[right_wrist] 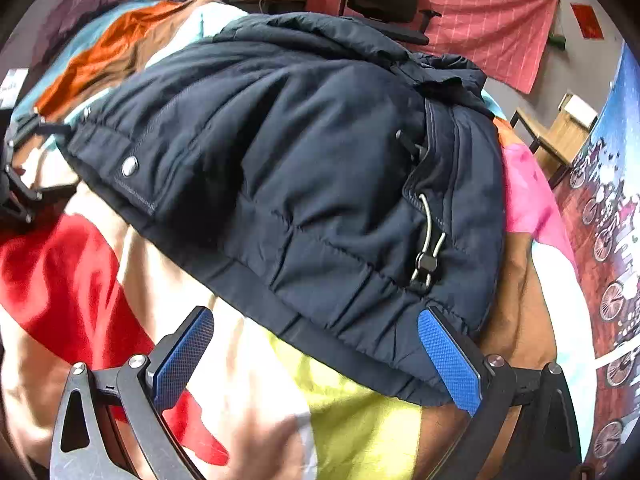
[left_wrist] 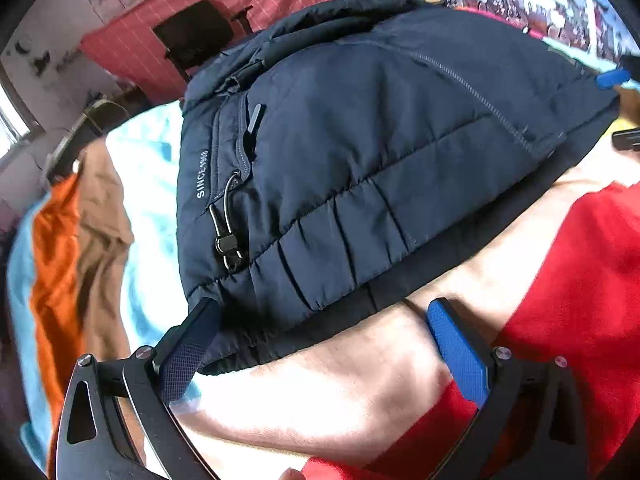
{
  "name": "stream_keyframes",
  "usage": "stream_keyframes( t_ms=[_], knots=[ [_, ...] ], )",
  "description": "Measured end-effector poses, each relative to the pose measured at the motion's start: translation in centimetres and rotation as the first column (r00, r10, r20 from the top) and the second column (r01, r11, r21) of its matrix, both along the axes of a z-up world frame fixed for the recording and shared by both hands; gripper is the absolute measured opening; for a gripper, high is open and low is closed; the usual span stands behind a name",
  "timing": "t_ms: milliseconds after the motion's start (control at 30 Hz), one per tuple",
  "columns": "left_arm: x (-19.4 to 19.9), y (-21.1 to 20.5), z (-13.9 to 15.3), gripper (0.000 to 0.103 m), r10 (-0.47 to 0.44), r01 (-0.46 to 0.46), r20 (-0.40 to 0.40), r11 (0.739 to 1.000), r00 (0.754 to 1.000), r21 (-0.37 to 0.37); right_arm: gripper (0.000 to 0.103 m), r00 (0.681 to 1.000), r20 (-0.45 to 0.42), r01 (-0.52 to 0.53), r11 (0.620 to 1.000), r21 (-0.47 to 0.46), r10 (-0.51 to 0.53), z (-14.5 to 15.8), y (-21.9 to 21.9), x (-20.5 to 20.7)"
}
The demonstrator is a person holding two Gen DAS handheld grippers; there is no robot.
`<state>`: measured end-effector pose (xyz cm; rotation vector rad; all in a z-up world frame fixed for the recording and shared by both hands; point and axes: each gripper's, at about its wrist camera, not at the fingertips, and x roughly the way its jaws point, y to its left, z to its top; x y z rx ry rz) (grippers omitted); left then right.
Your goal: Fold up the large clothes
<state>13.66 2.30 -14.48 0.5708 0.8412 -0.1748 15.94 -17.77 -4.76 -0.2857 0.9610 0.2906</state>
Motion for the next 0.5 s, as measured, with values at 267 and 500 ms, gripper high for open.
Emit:
stream_keyframes(
  t_ms=[267,500],
  knots=[
    [-0.2,-0.2,-1.5,0.102,0.048,-0.060,0.121,0.994,0.991,0.096,0.103,0.994,0.091,-0.033,0.974,-0.222,0.054,-2.1,0.8,-1.3],
    [0.2,-0.2,-1.6,0.102,0.072,-0.104,0.207,0.983,0.976,0.149,0.103,0.981,0.179,-0.011,0.943,-0.333,0.075,-3.1,1.4,-1.4]
  ],
)
